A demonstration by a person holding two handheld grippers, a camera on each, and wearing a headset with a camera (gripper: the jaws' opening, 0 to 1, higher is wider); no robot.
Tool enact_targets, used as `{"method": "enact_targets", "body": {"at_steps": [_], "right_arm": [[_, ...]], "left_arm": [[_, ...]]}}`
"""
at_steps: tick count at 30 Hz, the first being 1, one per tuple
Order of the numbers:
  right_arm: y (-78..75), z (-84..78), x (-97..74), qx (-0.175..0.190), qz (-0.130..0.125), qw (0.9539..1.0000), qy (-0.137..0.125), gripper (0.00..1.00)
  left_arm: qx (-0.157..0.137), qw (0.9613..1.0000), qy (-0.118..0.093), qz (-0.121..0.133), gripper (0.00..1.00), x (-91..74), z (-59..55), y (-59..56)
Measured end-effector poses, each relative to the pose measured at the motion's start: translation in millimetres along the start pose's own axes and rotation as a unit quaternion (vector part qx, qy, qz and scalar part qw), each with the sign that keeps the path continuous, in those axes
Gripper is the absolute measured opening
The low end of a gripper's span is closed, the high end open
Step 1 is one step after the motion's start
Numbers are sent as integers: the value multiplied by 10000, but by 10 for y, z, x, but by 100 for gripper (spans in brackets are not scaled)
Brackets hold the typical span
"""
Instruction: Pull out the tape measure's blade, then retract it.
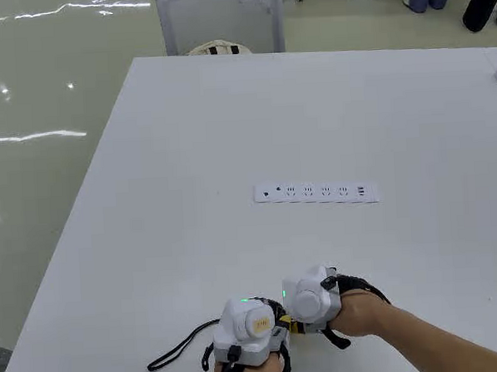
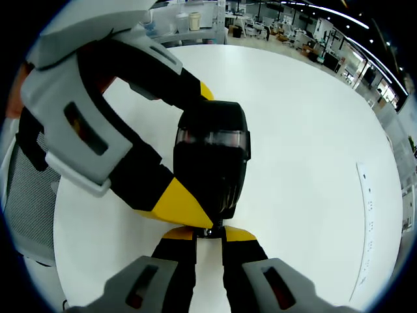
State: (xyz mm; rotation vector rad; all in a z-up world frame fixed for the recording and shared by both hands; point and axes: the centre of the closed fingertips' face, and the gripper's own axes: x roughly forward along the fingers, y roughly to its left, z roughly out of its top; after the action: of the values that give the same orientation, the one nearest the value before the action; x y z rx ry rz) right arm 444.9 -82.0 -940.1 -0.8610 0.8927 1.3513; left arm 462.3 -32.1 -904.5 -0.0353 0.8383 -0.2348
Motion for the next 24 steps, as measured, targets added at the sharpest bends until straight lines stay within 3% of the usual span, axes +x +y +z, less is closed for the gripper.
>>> {"method": "enact_targets", "body": {"at_steps": [24], "right_arm": [[-4,-6,-4,124,-60,9999,-70,15]], "left_arm": [[-27,10000,17,1,59,4,-2,-5]]}}
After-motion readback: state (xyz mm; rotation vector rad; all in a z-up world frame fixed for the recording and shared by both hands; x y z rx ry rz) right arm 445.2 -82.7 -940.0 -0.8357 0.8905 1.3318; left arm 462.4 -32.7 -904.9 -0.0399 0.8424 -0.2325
